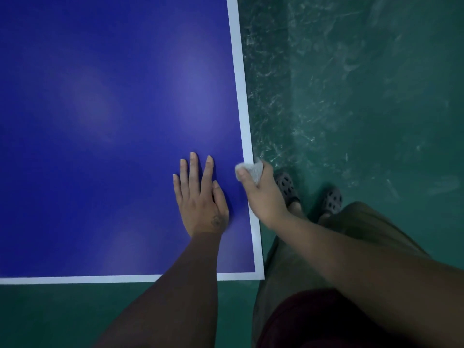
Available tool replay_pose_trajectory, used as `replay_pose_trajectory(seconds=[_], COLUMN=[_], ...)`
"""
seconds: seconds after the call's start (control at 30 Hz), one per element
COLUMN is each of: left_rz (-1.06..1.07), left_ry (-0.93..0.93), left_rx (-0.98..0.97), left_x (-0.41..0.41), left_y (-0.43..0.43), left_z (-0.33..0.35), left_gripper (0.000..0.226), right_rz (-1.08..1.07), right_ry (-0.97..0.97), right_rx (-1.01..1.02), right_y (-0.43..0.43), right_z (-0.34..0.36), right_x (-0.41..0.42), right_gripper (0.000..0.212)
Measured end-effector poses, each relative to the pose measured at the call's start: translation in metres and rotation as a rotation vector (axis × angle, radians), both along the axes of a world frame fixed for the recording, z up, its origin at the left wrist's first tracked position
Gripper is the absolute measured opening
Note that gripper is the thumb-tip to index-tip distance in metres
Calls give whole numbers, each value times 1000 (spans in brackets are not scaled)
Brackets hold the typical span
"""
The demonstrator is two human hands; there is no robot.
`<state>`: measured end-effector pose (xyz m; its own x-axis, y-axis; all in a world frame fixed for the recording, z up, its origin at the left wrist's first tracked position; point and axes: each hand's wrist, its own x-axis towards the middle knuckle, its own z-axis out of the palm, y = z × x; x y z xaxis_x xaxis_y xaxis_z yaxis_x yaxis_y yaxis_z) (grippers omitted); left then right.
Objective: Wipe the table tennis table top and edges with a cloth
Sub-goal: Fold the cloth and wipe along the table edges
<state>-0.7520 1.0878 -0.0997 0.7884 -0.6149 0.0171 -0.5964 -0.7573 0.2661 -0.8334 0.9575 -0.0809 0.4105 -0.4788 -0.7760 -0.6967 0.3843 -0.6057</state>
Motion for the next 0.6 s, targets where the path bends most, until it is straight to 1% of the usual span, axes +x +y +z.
replay_pose_trajectory(seconds=[0.1,0.17,0.27,0.37,0.4,0.5,0.6], left_rz=[10,15,19,31,30,21,47], left_ry=[3,2,-1,2,2,7,24], left_rx=[4,3,11,29,36,53,69], left_x=[0,-1,-1,0,-1,-1,8], left_y=[-2,-2,-4,-6,-6,-6,-18], left_z=[1,2,3,2,2,3,4], left_gripper=[56,56,56,57,57,56,56], right_rz=[-17,1,23,29,40,37,17], right_ry=[-7,-22,-55,-73,-69,-81,-70], right_rx=[-14,-31,-57,-98,-96,-58,-41], right_y=[0,-20,-65,-87,-85,-54,-27], right_z=[1,-5,-19,-16,-15,-6,1], right_x=[1,22,62,76,72,44,21], right_gripper=[80,79,87,73,73,82,79])
